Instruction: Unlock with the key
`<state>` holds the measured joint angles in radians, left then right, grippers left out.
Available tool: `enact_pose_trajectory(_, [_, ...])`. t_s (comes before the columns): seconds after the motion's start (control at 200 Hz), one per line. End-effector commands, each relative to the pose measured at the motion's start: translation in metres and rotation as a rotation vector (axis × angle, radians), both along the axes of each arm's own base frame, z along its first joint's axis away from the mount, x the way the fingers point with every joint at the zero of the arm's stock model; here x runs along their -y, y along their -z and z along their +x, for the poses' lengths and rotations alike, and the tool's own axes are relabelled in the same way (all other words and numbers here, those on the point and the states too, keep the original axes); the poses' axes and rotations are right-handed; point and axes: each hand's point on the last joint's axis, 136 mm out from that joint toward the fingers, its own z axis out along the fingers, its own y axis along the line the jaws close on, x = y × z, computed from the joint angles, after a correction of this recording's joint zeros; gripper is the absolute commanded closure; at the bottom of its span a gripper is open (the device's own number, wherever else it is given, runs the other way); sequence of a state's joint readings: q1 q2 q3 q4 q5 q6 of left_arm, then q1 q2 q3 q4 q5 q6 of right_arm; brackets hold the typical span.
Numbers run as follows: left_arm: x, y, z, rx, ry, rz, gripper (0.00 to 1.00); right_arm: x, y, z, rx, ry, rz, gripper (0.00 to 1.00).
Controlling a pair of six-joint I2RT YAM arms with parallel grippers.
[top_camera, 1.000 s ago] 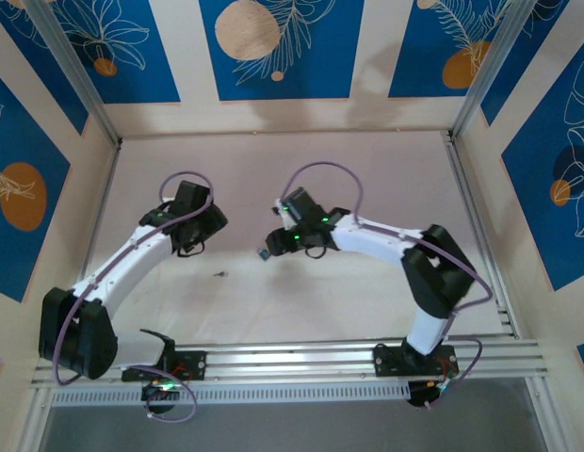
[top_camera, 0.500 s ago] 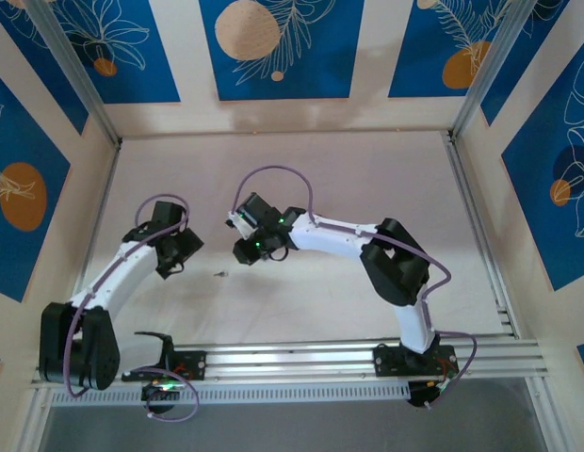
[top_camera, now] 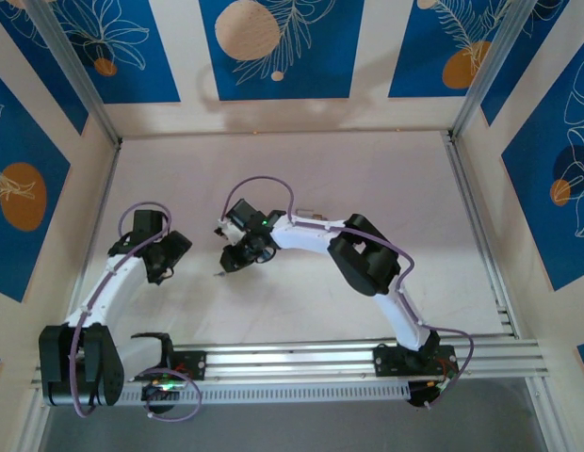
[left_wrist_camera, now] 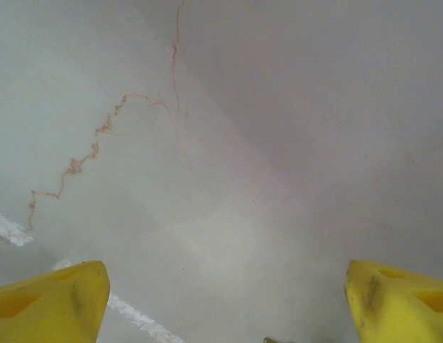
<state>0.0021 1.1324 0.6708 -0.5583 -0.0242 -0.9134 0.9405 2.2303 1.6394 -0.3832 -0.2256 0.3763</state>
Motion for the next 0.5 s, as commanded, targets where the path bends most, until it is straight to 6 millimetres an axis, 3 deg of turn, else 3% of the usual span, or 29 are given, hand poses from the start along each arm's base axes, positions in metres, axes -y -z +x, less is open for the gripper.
enact_pose_trajectory(0.0, [0.003,-0.001,0.002,0.029,0.007,-0.033,0.15,-0.009,-0.005,-0.011,-0.066,-0.018,0.036,0.8])
enact_pose_trajectory(0.495, [0.01,-0.002,0.006,0.077,-0.013,-0.112,0.14,-0.006,0.013,-0.011,-0.066,-0.006,-0.005,0.78])
